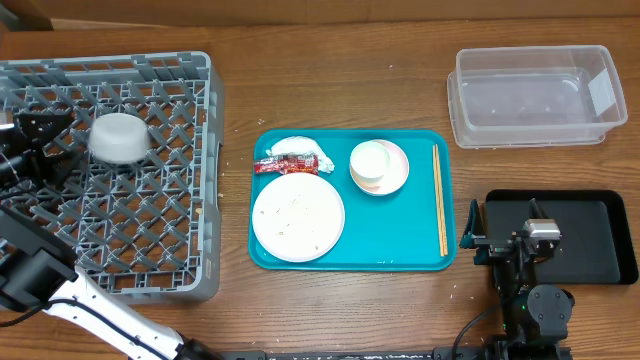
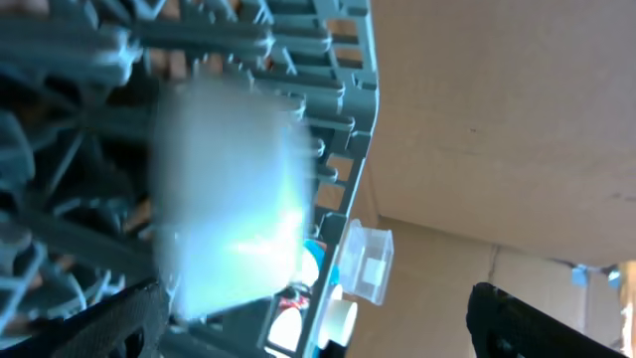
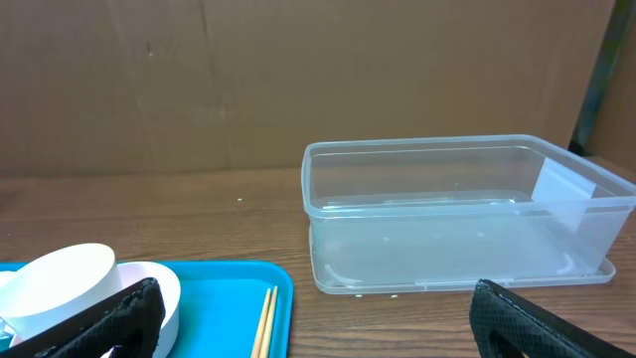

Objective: Sort waste into correct bins and load items into the dishwasher
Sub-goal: 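Lift the grey bowl and carry it left into the dish rack, then release the grey bowl upside down in the rack and raise the gripper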

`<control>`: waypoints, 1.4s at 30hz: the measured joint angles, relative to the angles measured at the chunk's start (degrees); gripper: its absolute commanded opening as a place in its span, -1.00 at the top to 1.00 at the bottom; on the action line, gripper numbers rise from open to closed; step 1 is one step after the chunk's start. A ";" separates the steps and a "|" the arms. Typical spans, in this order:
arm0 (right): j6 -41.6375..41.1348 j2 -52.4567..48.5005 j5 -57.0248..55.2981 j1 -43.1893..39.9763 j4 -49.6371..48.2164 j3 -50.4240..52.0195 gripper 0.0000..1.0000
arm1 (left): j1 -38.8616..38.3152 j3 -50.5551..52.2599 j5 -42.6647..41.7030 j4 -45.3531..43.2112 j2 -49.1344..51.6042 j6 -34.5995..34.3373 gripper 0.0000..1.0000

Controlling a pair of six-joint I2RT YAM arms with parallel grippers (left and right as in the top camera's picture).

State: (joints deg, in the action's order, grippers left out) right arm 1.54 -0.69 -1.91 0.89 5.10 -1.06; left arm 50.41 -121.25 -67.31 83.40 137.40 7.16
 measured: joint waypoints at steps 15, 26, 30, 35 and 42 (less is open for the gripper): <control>-0.02 0.00 0.00 0.00 -0.02 0.00 -0.99 | -0.11 -17.88 16.68 12.72 -3.54 -2.40 0.92; -0.02 0.00 0.00 0.02 0.04 0.00 -0.99 | -14.38 -20.63 38.25 8.13 -11.21 -10.19 0.92; 0.00 0.00 0.00 0.00 0.00 0.00 -0.99 | -21.57 -20.61 47.89 5.27 -9.70 -12.48 0.91; 0.00 0.00 0.00 0.00 0.02 0.00 -1.00 | -26.93 -20.61 60.87 4.39 -7.76 -16.57 0.92; -0.04 0.00 0.00 0.00 0.00 0.00 -0.99 | -27.93 -20.61 68.74 3.80 -2.12 -19.71 0.92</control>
State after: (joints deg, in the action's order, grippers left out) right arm 1.50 -0.69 -1.91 0.89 5.10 -1.06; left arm 22.48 -141.86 1.43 87.20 135.28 -12.56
